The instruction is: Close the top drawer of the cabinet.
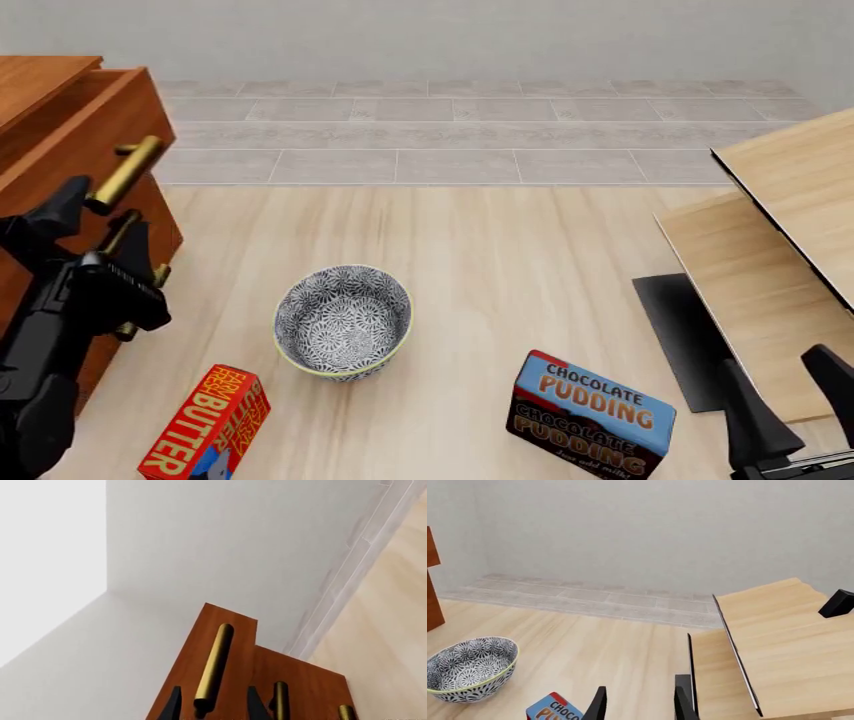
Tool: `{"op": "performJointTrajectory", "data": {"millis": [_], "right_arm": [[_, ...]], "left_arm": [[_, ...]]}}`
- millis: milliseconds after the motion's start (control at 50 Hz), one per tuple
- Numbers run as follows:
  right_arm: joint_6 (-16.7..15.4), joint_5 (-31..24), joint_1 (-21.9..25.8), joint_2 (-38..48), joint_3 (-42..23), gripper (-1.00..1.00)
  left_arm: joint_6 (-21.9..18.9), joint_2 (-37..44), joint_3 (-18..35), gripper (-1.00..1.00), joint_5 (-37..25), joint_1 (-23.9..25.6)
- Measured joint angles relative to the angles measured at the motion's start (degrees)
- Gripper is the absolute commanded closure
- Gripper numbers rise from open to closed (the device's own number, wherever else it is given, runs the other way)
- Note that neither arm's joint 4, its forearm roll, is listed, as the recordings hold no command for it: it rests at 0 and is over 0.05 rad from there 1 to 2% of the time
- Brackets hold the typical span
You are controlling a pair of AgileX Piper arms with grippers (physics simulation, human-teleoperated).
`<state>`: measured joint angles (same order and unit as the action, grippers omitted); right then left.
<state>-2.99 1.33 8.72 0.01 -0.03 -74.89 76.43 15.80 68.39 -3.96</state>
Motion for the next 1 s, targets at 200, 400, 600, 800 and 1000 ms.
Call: {"op": "performJointTrajectory", "data": {"millis": [200, 400, 600, 800, 1000], "right_arm": [[0.1, -0.1, 0.0, 0.0, 0.0, -1.00], [0.1, -0.2, -0.1, 0.0, 0.0, -1.00], [0.1, -0.4, -0.1, 0.0, 0.0, -1.00], [0.2, -0.6, -0.2, 0.0, 0.0, -1.00], [0.2, -0.7, -0.1, 0.0, 0.0, -1.00]], "left_arm": [[0.1, -0.5, -0.1, -1.00, -0.4, -1.2], [0.4, -0.8, 0.0, -1.00, -0.7, -2.1], [0.5, -0.7, 0.2, -1.00, -1.0, -2.8], [0.6, -0.7, 0.5, -1.00, -1.3, -3.8], [0.6, -0.3, 0.7, -1.00, -1.1, -4.7]]}}
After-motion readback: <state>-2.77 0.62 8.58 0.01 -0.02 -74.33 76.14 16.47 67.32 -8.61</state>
